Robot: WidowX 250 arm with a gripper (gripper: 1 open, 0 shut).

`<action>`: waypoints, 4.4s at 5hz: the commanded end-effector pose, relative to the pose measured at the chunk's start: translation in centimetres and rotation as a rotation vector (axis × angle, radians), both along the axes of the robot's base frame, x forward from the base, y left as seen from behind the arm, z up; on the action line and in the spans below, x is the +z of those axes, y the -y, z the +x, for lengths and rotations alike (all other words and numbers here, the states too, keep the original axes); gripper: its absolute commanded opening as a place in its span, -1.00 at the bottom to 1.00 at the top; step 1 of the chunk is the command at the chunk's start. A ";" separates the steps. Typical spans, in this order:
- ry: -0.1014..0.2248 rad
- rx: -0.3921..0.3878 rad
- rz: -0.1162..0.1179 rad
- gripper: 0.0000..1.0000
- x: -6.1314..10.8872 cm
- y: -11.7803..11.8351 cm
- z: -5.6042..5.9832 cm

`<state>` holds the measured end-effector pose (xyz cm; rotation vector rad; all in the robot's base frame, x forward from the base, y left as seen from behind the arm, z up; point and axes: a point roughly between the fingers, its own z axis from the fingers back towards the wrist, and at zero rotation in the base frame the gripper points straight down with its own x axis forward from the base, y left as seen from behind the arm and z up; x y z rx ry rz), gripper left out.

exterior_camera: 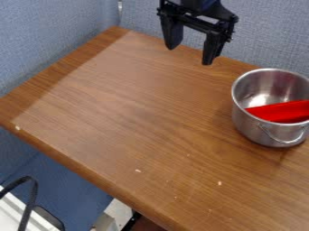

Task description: Put the red object in the metal pot

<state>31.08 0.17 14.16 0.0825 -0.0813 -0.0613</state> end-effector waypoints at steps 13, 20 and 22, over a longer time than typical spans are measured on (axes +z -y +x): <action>-0.043 -0.038 -0.031 1.00 -1.5 -3.7 3.5; -0.069 0.010 -0.068 1.00 -3.1 -3.9 0.2; -0.016 0.062 -0.122 1.00 -0.5 -4.1 -2.1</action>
